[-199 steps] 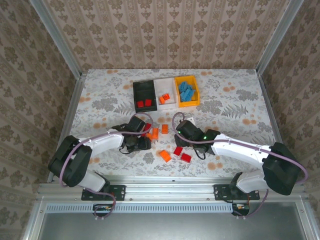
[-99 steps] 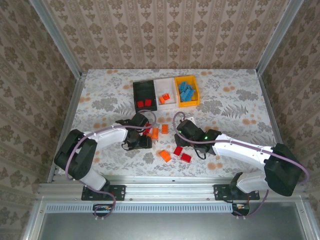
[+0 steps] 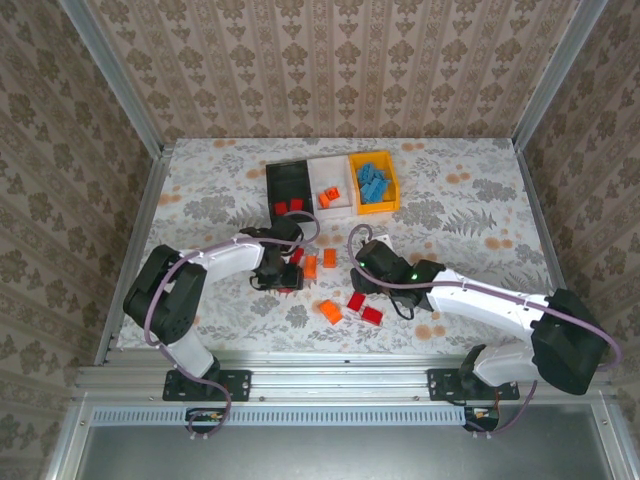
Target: Sort the legos into containers by color
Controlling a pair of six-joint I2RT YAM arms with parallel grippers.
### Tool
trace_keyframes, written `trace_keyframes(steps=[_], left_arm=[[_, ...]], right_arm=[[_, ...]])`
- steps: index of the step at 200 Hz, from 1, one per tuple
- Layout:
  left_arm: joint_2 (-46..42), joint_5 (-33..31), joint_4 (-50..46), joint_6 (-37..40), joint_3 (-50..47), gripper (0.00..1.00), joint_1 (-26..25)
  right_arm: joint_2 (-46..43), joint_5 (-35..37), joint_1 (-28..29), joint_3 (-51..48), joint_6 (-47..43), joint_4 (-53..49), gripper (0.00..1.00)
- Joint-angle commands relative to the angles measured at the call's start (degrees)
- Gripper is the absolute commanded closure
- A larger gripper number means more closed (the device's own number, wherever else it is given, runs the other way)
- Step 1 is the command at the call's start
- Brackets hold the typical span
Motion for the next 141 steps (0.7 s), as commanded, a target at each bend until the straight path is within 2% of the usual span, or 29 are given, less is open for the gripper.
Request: trace_keyframes(steps=[1,54,141], left_arm=[[1.4,-6.0,13.5,2.5,0.5,0.48,1.6],[-3.3,-5.9,12.4,1.4,-2.1,0.53,1.2],[-8.5,-4.2,8.6,1.7,-0.1,0.54,-0.2]], right_arm=[[-1.6,0.0,-0.4,-0.7,-0.2,0.4,0.30],[-2.9,0.0,-0.4,-0.6,-0.4,0.5,0.30],[-3.7,0.3,-0.5,-1.0,-0.3,0.6,0.31]])
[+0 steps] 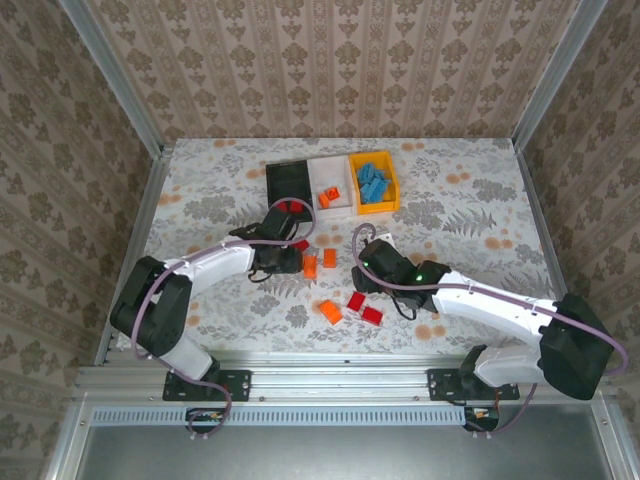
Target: Sort the legos into containers by color
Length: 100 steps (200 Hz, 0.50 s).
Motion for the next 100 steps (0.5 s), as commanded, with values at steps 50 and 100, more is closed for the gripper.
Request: trace_keyframes(steps=[50,100], left_arm=[[-4.0,-0.6,-4.7,3.4,6.7,0.53,0.1],[4.9,-0.7,-7.9,8.4,23.2,0.53,5.4]], right_arm=[[-0.5,0.4,-1.0,-0.7,-0.7,1.6,0.31],[-0.6,0.1,-2.4,-0.6,-1.2,2.4,0.31]])
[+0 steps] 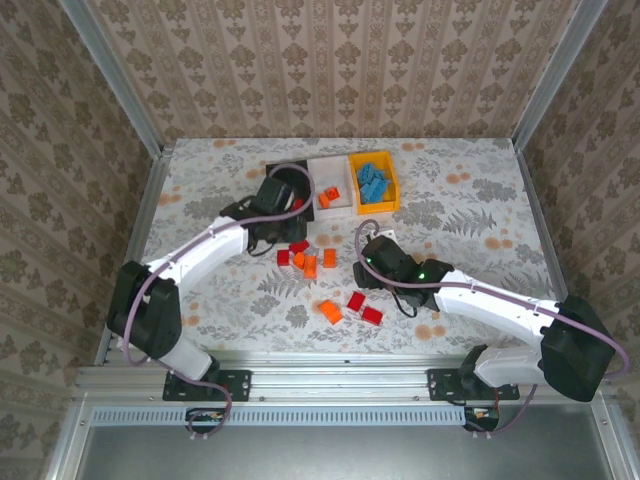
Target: Sort the legos into containers by color
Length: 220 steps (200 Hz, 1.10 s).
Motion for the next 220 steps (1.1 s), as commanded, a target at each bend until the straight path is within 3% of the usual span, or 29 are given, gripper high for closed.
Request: trace_keyframes(steps=[1,50,94,115,144,173,193,220], left_arm=[[4.9,-0.5,-2.7,4.3,7.6,0.53,3.0],[19.5,1.6,-2.7,7.3,23.9,0.54,8.4],[30.2,2.2,-6.6,8.8,36.0,0.51,9.0],[32.5,1.7,-7.7,8.7,38.9,0.43,9.2],[31.4,3.6,-7.6,8.7,39.8,0.25,9.3],[22.5,6.0,-3.5,7.6,32.9,0.20,8.6],[11.7,6.0,2.1,6.2,20.0,0.20,7.4],[1.4,1.5,6.9,4.4,1.1,0.21,3.9]], right_arm=[[-0.3,0.1,-0.8,-0.5,-0.9,1.0,0.31],[-1.1,-0.8,-2.6,-1.4,-1.8,1.2,0.31],[-3.6,-0.6,-4.2,-2.2,-3.1,-0.2,0.31],[-5.3,-0.6,-4.9,-2.6,-3.3,-0.7,0.31],[-7.0,-0.5,-5.2,-3.0,-3.1,-1.4,0.30],[-8.5,-0.5,-5.1,-3.1,-2.8,-1.7,0.30],[-8.1,-1.4,-5.0,-3.4,-2.8,-1.1,0.29],[-5.7,-4.0,-4.8,-3.4,-2.3,0.9,0.30]])
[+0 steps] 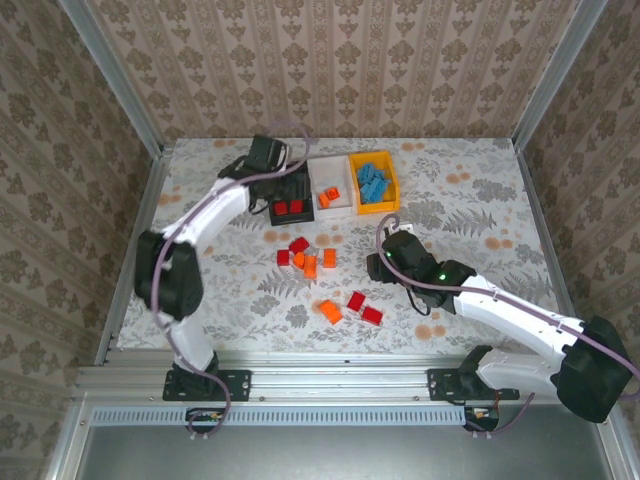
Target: Sort the legos into containers by color
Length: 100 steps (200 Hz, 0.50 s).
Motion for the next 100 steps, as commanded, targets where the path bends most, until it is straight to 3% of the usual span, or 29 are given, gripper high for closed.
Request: trace_keyframes(steps=[1,36,100], left_arm=[[-6.9,-2.5,4.4,-2.4,-12.3,0.21,-2.2],[-9.5,-3.0,5.5,-4.6,-23.7,0.29,-2.4],[-7.1,-2.2,8.2,-4.7,-27.1,0.37,-2.4]], right_arm=[[1.7,-2.7,0.1,-0.9,-0.1,1.2,0.30],[6.5,-4.0,1.3,1.8,0.0,3.4,0.31],[7.6,-3.7,2.1,3.4,0.3,2.9,0.31]])
